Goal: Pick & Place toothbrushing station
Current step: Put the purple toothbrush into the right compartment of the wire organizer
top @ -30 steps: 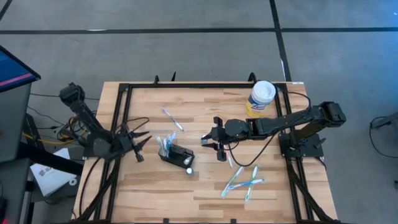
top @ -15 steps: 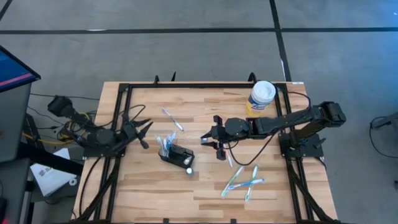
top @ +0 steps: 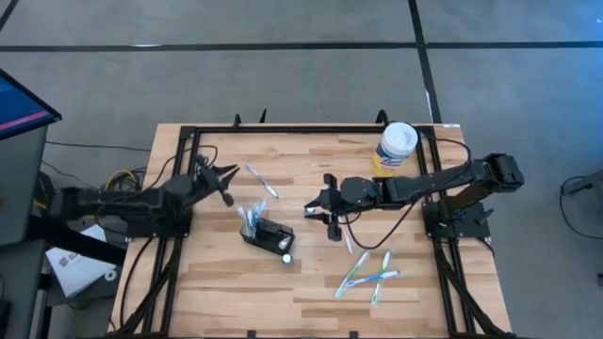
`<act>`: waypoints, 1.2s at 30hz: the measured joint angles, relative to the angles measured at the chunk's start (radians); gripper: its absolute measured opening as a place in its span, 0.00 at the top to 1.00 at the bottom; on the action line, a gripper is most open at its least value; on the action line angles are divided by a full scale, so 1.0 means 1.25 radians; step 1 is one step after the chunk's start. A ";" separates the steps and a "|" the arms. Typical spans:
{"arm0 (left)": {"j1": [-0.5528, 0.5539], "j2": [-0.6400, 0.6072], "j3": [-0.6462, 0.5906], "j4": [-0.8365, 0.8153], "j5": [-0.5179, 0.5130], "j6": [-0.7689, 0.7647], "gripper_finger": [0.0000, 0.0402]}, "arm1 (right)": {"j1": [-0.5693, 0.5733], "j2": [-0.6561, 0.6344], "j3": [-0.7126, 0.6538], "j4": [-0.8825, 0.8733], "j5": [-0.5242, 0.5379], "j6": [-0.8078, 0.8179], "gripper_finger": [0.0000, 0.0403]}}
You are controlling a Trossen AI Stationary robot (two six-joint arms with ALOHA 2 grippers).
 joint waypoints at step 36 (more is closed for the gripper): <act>0.418 0.666 0.558 -0.473 0.505 0.486 0.90 | -0.004 0.000 0.000 -0.023 0.000 -0.022 0.70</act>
